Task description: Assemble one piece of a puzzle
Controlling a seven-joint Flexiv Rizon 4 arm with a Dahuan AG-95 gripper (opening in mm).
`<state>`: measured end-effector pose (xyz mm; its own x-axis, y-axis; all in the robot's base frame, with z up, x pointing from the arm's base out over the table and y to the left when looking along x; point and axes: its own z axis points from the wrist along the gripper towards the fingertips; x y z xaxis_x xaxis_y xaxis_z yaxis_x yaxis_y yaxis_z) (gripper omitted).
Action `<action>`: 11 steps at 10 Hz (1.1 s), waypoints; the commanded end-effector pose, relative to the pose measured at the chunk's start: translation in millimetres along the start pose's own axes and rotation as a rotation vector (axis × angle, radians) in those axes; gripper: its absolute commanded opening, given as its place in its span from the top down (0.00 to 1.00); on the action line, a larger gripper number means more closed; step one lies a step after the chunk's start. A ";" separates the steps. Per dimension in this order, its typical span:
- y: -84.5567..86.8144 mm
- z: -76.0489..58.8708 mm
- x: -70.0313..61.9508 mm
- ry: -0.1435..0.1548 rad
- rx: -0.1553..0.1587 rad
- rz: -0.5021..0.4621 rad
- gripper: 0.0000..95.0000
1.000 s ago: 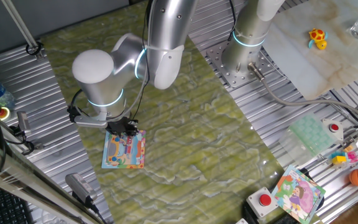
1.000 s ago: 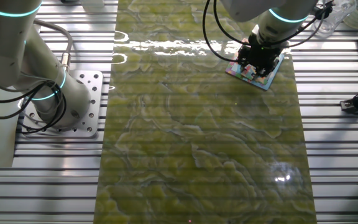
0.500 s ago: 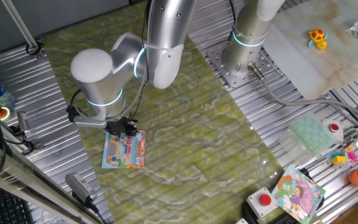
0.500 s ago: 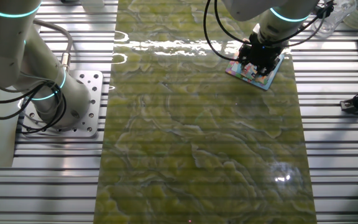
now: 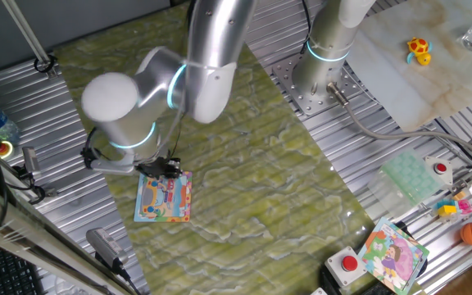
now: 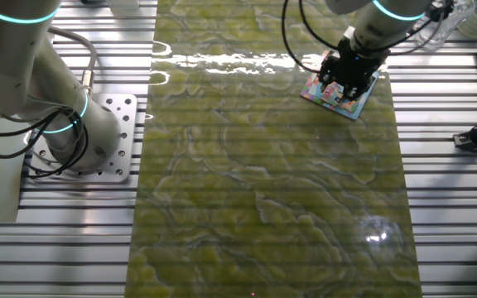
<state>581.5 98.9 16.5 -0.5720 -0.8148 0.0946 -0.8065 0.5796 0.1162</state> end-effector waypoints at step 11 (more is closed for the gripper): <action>8.5 -5.4 24.2 0.068 -0.067 0.034 0.60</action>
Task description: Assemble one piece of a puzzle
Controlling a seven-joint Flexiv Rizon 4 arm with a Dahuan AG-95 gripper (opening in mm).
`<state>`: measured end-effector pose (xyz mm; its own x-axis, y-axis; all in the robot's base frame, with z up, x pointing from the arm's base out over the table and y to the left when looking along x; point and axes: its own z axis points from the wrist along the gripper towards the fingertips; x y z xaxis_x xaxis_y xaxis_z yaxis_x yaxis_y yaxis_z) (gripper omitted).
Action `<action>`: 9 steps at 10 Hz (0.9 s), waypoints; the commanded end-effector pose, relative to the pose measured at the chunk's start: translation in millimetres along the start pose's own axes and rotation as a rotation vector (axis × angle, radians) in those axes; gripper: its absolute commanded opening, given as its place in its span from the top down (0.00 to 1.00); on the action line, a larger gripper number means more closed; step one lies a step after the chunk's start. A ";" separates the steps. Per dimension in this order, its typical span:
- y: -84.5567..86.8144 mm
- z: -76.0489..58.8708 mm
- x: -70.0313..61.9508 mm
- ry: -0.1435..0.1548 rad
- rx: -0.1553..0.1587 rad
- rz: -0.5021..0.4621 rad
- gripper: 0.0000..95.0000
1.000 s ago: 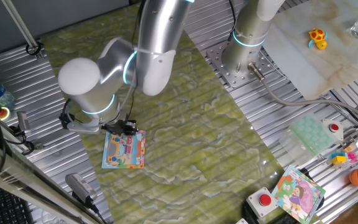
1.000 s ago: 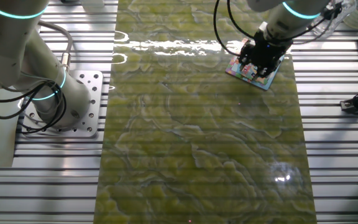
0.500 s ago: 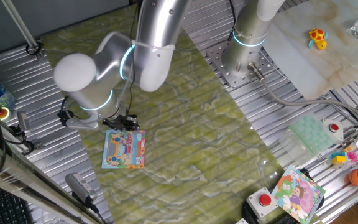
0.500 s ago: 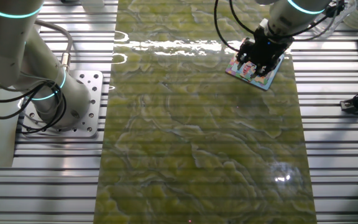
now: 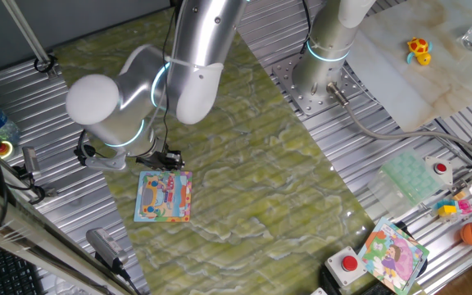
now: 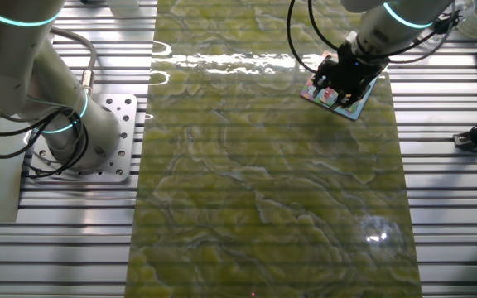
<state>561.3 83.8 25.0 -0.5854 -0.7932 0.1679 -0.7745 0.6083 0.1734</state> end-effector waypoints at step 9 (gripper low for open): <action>4.8 5.3 -1.8 -0.008 -0.020 0.030 0.60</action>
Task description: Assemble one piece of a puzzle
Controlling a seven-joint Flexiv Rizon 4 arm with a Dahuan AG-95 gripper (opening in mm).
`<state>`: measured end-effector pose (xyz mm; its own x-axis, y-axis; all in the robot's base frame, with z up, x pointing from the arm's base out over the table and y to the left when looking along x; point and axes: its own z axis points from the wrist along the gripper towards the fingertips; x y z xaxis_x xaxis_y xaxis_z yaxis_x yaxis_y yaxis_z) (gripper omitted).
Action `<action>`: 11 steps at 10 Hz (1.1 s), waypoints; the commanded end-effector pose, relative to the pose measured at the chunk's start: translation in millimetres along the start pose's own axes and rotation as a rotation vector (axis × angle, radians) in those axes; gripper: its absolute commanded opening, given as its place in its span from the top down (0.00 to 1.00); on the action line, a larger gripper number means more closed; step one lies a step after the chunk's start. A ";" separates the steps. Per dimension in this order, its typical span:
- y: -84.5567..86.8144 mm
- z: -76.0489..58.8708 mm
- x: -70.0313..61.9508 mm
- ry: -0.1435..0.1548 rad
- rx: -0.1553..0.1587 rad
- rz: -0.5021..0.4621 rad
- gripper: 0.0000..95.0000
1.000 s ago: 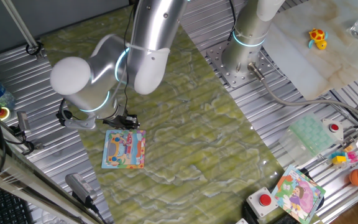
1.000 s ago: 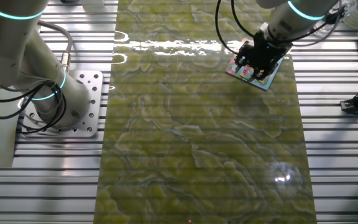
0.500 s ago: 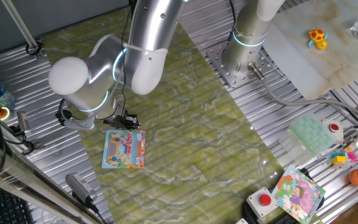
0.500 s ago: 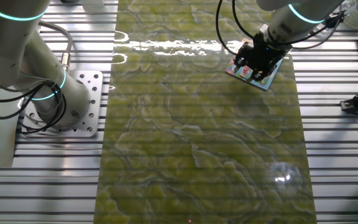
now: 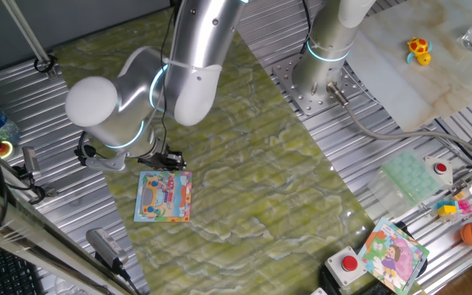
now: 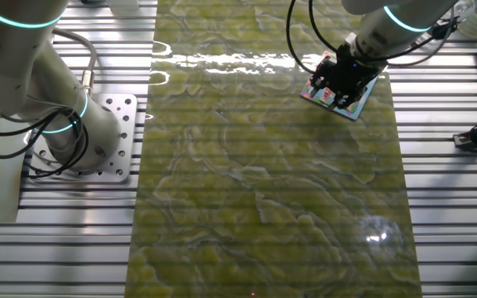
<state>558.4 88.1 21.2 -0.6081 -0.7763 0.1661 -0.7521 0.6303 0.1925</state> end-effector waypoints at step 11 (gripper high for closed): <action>6.6 6.4 -3.0 -0.026 -0.006 0.021 0.60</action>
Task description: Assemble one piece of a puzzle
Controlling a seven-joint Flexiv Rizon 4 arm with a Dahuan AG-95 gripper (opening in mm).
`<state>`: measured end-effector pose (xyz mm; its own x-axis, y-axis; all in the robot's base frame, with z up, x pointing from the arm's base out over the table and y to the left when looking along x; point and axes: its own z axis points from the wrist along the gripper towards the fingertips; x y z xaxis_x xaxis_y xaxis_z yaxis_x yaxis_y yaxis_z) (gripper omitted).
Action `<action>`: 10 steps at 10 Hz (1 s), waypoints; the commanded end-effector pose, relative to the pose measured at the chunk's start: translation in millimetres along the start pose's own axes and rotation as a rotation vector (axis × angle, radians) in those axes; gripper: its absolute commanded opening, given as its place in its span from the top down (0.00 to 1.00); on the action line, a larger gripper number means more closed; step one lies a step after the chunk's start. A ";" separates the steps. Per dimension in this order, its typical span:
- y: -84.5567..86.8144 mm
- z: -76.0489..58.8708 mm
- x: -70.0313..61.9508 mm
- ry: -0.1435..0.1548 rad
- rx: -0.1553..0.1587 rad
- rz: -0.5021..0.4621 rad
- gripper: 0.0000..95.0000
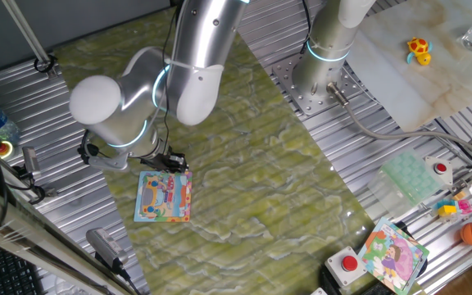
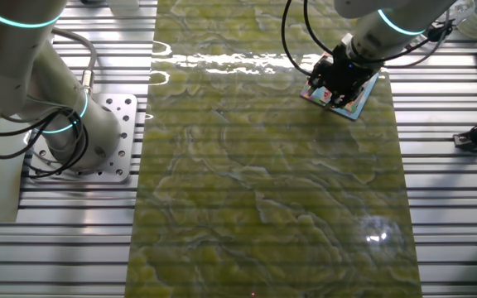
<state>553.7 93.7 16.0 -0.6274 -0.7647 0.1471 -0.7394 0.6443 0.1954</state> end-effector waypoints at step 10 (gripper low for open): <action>3.9 -2.0 -6.1 -0.013 -0.008 0.017 0.60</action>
<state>555.2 100.6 17.7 -0.6434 -0.7527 0.1396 -0.7262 0.6578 0.2000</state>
